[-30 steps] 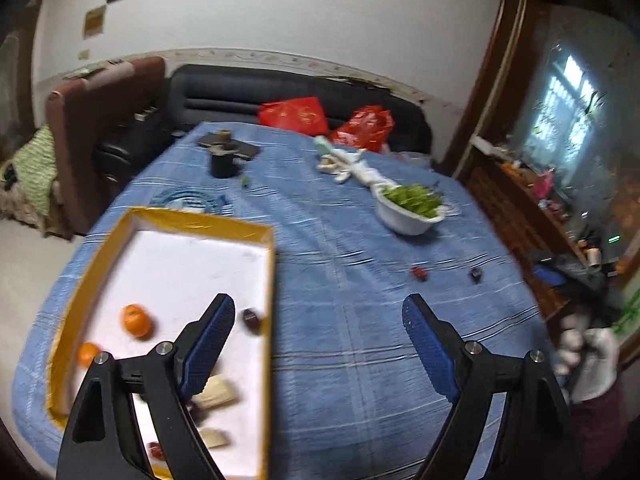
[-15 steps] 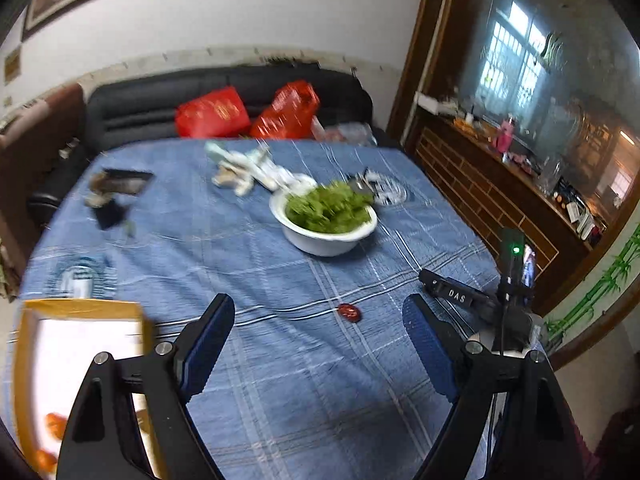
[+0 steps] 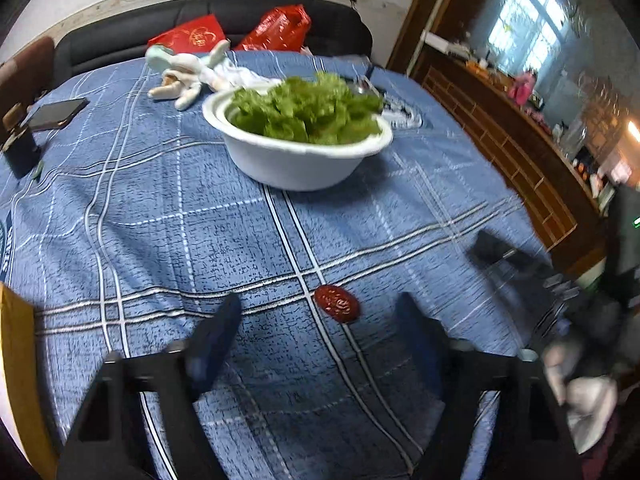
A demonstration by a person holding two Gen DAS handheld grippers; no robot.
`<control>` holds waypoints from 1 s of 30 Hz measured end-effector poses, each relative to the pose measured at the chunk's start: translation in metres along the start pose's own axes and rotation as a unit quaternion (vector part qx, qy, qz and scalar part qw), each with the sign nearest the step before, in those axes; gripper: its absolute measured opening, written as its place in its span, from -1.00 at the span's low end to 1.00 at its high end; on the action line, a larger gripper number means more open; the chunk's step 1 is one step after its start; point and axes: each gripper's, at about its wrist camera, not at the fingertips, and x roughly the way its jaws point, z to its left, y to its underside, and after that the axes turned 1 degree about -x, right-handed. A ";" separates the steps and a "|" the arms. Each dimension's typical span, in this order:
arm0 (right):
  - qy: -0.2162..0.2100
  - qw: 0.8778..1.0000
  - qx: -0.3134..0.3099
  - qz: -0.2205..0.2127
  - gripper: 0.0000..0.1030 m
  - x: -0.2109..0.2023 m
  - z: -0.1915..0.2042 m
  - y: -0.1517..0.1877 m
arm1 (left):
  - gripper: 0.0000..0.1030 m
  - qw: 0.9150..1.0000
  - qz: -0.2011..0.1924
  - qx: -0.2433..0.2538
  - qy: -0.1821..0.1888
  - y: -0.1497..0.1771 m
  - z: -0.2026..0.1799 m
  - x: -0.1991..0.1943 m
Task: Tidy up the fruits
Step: 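Grasp a dark plum with the right tool while the left tool grasps a red date, then place the plum and red date into the tray, opening both tools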
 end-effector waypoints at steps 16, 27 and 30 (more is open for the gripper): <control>-0.028 1.000 0.009 -0.012 -0.42 -0.012 0.003 -0.001 | -0.47 0.997 -0.017 0.059 -0.036 0.013 -0.026 0.007; -0.234 0.970 0.040 0.052 -0.41 -0.004 0.014 0.007 | -0.47 0.993 -0.109 -0.016 -0.035 0.052 0.020 -0.100; -0.240 0.968 0.029 0.067 -0.41 0.001 0.025 0.014 | -0.46 0.987 -0.137 -0.051 -0.065 0.070 0.049 -0.130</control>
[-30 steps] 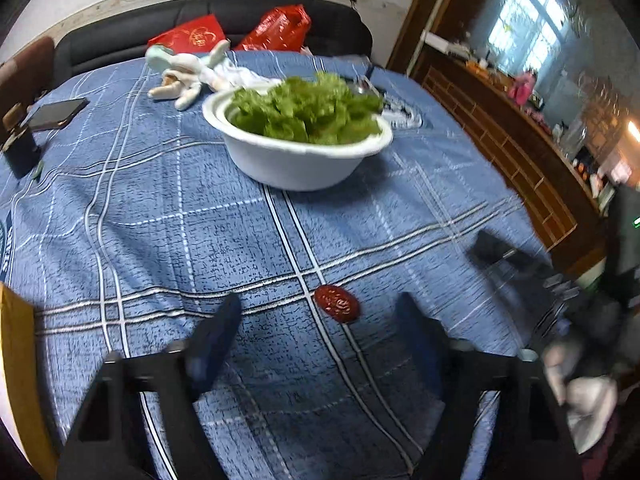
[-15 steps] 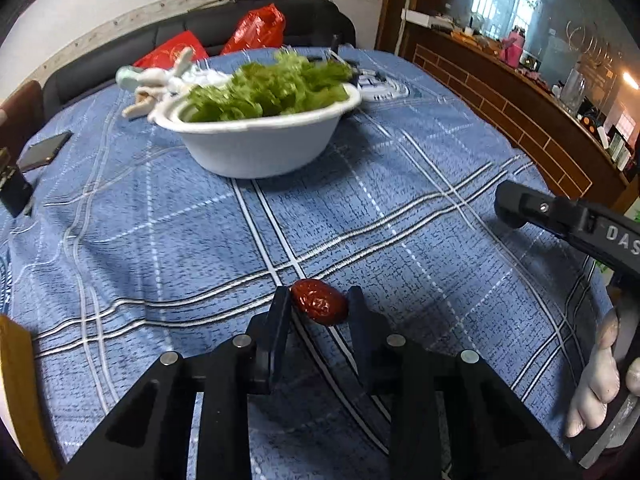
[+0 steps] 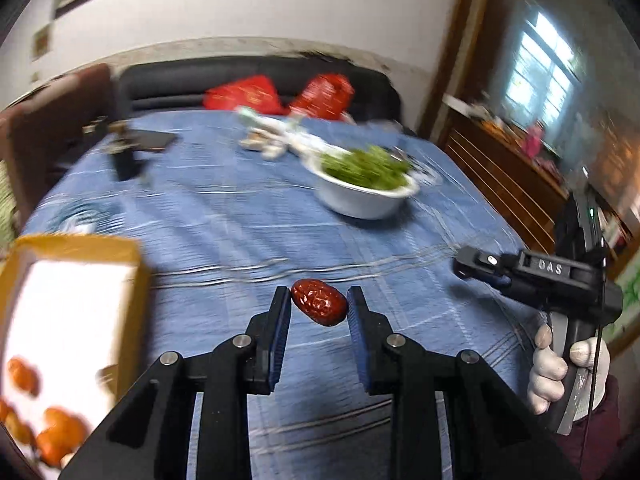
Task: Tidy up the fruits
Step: 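Place the plum and red date into the tray, opening both tools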
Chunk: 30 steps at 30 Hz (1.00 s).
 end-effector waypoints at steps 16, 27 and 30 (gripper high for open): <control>0.088 0.991 -0.085 0.045 -0.41 0.035 0.053 0.057 | -0.46 0.970 -0.052 -0.193 -0.138 0.069 0.186 -0.122; 0.004 0.967 -0.221 0.125 -0.39 0.081 0.210 0.137 | -0.46 0.961 -0.033 -0.245 -0.123 0.106 0.226 -0.130; -0.016 0.956 -0.250 0.152 -0.39 0.103 0.248 0.162 | -0.46 0.960 -0.031 -0.252 -0.118 0.110 0.234 -0.130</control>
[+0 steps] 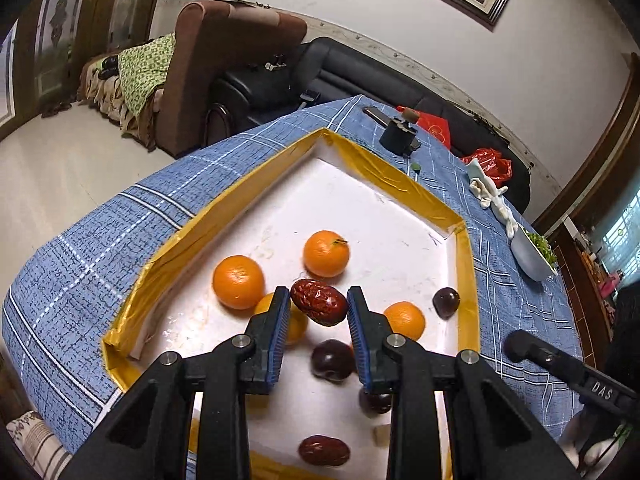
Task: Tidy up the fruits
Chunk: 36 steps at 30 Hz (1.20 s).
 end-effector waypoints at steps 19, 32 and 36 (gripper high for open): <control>0.048 0.998 -0.034 -0.012 0.03 0.040 0.047 -0.007 | 0.41 0.999 -0.039 0.021 -0.002 -0.005 -0.003 -0.030; 0.094 0.991 0.047 -0.087 0.26 -0.030 0.015 0.060 | 0.81 0.980 -0.105 0.156 -0.070 0.032 -0.089 -0.057; 0.116 0.988 0.041 -0.097 0.26 -0.040 0.010 0.068 | 0.91 0.974 -0.112 0.173 -0.093 0.040 -0.105 -0.057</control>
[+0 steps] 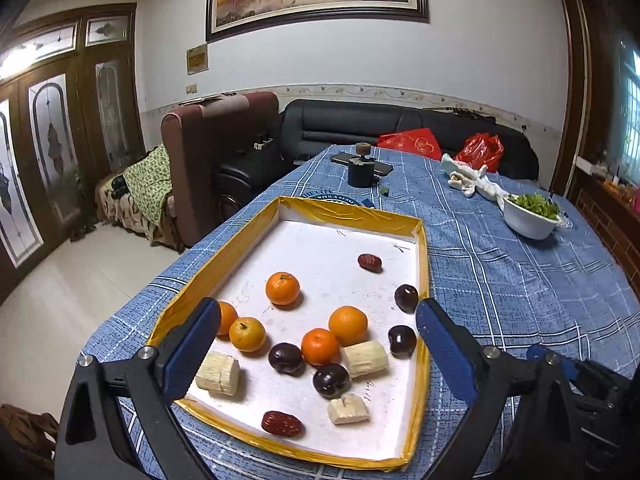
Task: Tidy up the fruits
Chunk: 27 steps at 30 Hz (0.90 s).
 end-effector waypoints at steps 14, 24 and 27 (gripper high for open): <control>0.014 0.999 -0.025 -0.020 0.39 -0.012 0.001 0.010 | 0.91 0.999 0.033 0.002 -0.006 0.009 -0.012 0.004; 0.025 0.999 -0.037 -0.021 0.45 -0.011 0.007 0.013 | 0.91 0.999 0.038 -0.006 -0.002 0.011 -0.008 0.008; 0.028 0.998 -0.044 -0.021 0.45 -0.010 0.012 0.015 | 0.91 0.999 0.033 -0.013 -0.004 0.011 -0.002 0.007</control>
